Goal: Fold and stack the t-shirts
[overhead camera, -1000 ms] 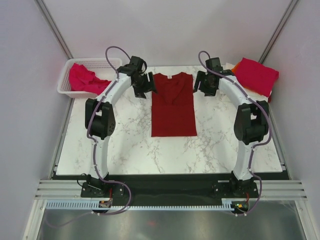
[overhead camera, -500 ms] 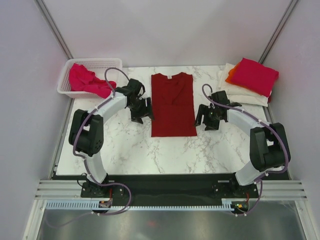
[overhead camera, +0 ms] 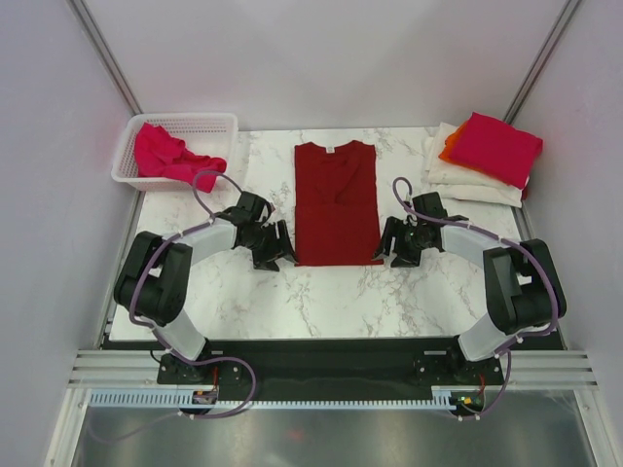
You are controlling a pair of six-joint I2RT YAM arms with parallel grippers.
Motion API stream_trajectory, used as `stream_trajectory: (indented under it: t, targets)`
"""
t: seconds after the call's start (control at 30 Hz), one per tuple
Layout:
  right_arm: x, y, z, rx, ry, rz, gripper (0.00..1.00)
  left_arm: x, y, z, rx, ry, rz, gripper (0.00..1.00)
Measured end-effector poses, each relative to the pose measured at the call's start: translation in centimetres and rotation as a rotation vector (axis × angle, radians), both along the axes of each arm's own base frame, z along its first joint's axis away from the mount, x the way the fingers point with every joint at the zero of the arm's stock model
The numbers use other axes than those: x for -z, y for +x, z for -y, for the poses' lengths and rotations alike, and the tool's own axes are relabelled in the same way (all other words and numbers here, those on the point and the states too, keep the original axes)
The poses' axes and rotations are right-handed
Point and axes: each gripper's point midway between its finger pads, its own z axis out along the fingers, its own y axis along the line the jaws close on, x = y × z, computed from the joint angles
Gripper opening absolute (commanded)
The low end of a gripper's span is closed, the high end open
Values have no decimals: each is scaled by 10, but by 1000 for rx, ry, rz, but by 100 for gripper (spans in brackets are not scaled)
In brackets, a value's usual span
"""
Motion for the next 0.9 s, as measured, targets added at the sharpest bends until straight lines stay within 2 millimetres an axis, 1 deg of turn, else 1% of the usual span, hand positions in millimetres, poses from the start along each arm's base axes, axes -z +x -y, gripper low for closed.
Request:
stream_trajectory:
  t: [0.07,0.1,0.2,0.23,0.3,0.33,0.5,0.53,0.57,0.6,0.63,0.67,0.7,0.77,0.9]
  targets:
    - [0,1,-1,0,6,4,68,-1,1,3,-5,-22,9,71]
    - [1,1,-1,-1,9,6,65,-1,2,5,-8,-33,12,71]
    - [2,2,-3,0,16,10,62,-2,4,9,-14,-54,24,70]
    - [2,3,-3,0,17,11,61,-2,5,11,-14,-59,29,66]
    - [3,4,-4,2,22,13,57,-1,5,15,-11,-65,37,62]
    - [4,4,-4,1,24,14,54,0,5,17,-8,-69,37,56]
    - [8,5,-6,-1,38,10,42,3,5,28,6,-101,38,47]
    - [8,5,-7,-2,40,10,39,4,5,30,5,-105,38,38]
    - [9,5,-7,-2,40,9,36,6,6,30,4,-107,40,33]
    - [10,5,-7,-2,41,7,29,8,6,31,1,-111,35,28]
    - [11,5,-7,-4,41,7,24,9,5,32,-1,-116,31,17]
    - [12,5,-7,-2,41,4,19,11,6,33,-2,-119,29,11]
    - [14,5,-8,-2,43,1,9,12,6,33,-3,-120,27,3]
    - [15,5,-8,-3,46,-1,1,13,6,36,2,-134,26,2]
    - [16,4,-9,-3,52,-2,0,13,7,37,6,-139,33,2]
